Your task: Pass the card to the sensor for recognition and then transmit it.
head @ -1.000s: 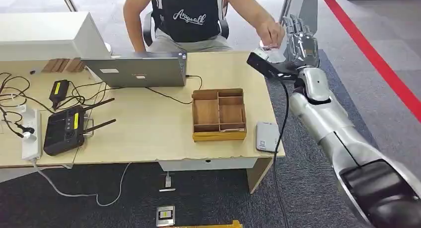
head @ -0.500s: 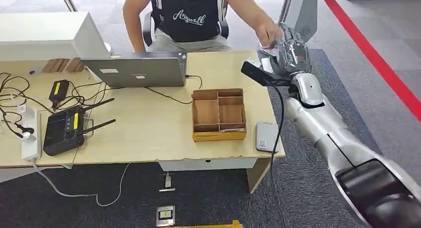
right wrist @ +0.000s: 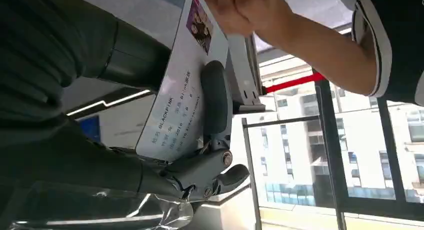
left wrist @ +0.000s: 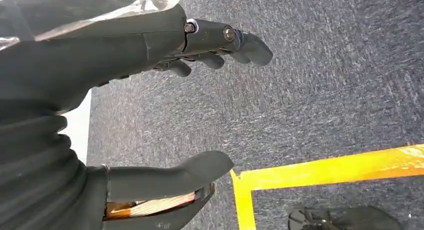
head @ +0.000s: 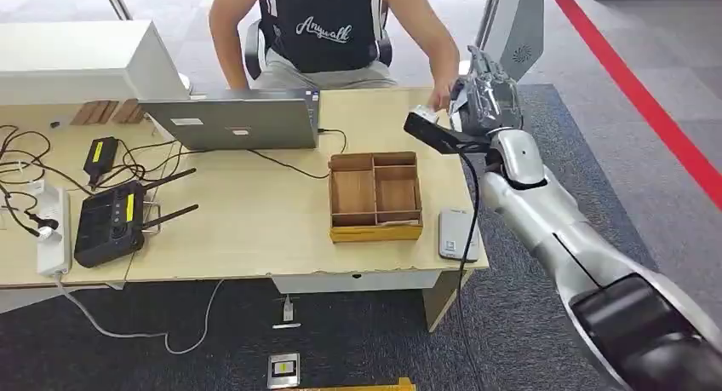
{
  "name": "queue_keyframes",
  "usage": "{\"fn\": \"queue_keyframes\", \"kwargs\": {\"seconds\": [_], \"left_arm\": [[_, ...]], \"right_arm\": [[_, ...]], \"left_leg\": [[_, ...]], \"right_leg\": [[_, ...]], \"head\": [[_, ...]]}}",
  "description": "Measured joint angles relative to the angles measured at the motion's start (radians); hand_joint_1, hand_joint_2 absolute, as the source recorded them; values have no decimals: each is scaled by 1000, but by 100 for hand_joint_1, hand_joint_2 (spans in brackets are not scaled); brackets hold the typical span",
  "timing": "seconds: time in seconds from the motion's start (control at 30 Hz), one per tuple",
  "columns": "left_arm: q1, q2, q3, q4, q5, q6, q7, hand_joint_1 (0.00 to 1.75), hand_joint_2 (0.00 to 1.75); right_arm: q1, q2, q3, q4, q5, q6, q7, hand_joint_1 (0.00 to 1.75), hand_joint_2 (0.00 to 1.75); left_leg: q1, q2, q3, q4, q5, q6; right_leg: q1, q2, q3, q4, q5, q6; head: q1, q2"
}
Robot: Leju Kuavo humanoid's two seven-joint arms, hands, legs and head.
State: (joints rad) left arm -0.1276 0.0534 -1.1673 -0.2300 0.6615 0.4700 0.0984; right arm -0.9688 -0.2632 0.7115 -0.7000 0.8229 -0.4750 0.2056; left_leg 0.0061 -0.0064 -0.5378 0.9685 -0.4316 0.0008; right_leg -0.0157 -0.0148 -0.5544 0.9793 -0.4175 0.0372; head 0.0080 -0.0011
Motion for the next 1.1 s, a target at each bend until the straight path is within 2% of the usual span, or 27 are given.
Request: {"fn": "queue_keyframes", "kwargs": {"seconds": [0.2, 0.43, 0.77, 1.1], "left_arm": [[0, 0, -2, 0, 6, 0, 10, 0, 175], [2, 0, -2, 0, 26, 5, 13, 0, 175], [3, 0, -2, 0, 48, 19, 19, 0, 175], [3, -3, -2, 0, 49, 24, 18, 0, 175]], "right_arm": [[46, -32, 6, -55, -43, 12, 28, 175, 175], [199, -108, -8, -171, -113, 6, 57, 175, 175], [361, -157, -34, -196, -182, -1, 4, 175, 175], [430, -163, -44, -176, -213, -8, -34, 175, 175]], "left_leg": [[0, 0, 0, 0, 0, 0], [0, 0, 0, 0, -1, 1], [0, 1, -1, 0, -1, 1], [0, 1, -1, 0, -1, 1]], "right_leg": [[0, 0, 0, 0, 0, 0], [0, 0, 0, -1, 0, 0], [0, 0, 0, -1, 0, 0], [0, 0, -1, -1, 0, 0]], "head": [[0, 0], [0, 0], [0, 0], [0, 0]]}}
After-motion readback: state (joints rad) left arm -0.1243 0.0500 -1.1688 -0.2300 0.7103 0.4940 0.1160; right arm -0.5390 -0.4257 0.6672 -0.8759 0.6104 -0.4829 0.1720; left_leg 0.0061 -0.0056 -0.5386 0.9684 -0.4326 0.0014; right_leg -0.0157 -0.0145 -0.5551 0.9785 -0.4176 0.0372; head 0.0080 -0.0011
